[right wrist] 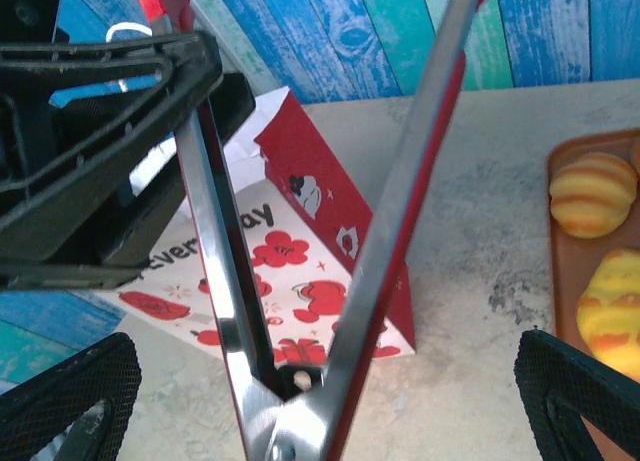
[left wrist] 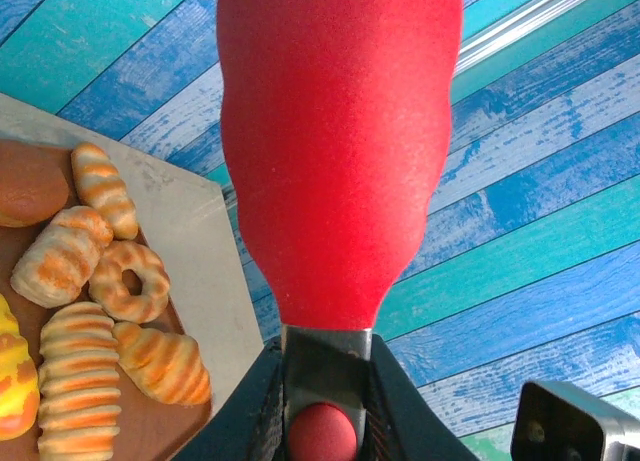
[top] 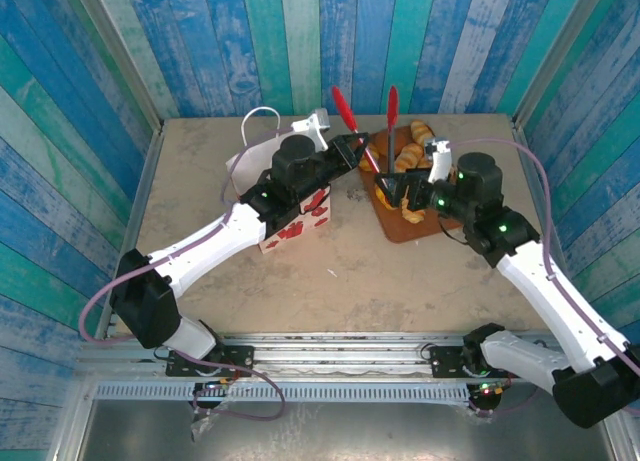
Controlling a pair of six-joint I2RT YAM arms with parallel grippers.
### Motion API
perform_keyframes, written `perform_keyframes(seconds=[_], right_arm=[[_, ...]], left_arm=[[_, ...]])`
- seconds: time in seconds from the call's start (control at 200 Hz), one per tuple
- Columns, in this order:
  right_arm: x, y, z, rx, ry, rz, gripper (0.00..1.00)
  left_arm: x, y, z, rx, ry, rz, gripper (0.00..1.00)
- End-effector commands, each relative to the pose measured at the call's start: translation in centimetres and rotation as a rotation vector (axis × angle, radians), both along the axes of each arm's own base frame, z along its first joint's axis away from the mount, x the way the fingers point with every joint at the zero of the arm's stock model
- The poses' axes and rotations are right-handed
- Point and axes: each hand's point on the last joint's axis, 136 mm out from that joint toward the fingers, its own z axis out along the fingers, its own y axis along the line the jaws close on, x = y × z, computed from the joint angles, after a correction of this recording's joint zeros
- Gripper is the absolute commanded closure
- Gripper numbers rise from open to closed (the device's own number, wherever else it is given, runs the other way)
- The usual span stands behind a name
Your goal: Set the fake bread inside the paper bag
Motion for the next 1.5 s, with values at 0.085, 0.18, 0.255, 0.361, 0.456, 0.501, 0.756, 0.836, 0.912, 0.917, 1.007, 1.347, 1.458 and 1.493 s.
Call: perform_keyframes(seconds=[0.085,0.18,0.255,0.361,0.456,0.501,0.756,0.836,0.912,0.917,1.007,1.347,1.458,1.493], right_arm=[[2.2,0.9,2.5,-0.085,-0.088,-0.057,0.03],[2.8,1.2,2.2,-0.101,-0.077,-0.075,0.07],[3.1,1.4,2.1,-0.094,-0.066,-0.079,0.09],[3.3,2.0,2.1,-0.094,-0.057,-0.071,0.10],[3.5,2.3,1.8,-0.105,-0.050,-0.067,0.09],[3.6,2.2,1.6,-0.116,-0.041,-0.076,0.06],[3.3,2.1,0.6,-0.130,-0.031,-0.074,0.06],[3.4,2.3,0.6,-0.127,-0.026,-0.066,0.10],[3.5,2.5,0.6,-0.125,-0.021,-0.065,0.12],[3.5,2.5,0.5,-0.125,-0.020,-0.065,0.12],[3.6,2.6,0.3,-0.124,-0.014,-0.065,0.14],[4.1,3.1,0.0,-0.122,0.001,-0.070,0.18],[4.1,3.1,0.1,-0.117,0.002,-0.073,0.24],[4.1,3.1,0.1,-0.117,0.002,-0.072,0.26]], left_arm=[[-1.1,1.0,4.1,-0.089,-0.054,0.003,1.00],[-1.1,1.0,3.9,-0.086,-0.035,0.005,1.00],[-1.1,1.1,4.1,-0.095,-0.034,0.005,1.00],[-1.2,1.1,4.0,-0.097,-0.029,0.006,1.00],[-1.1,1.3,4.0,-0.100,-0.031,0.012,1.00],[-1.1,1.4,4.1,-0.100,-0.033,0.016,1.00],[-1.1,1.5,4.0,-0.092,-0.029,0.024,1.00],[-1.1,1.5,4.0,-0.095,-0.028,0.023,1.00],[-1.1,1.5,4.0,-0.099,-0.027,0.024,1.00],[-1.1,1.5,4.0,-0.098,-0.026,0.024,1.00],[-1.1,1.5,4.0,-0.099,-0.025,0.022,1.00],[-1.2,1.6,3.8,-0.098,-0.023,0.026,1.00],[-1.2,1.5,3.6,-0.094,-0.019,0.023,1.00],[-1.2,1.5,3.7,-0.093,-0.020,0.021,1.00]])
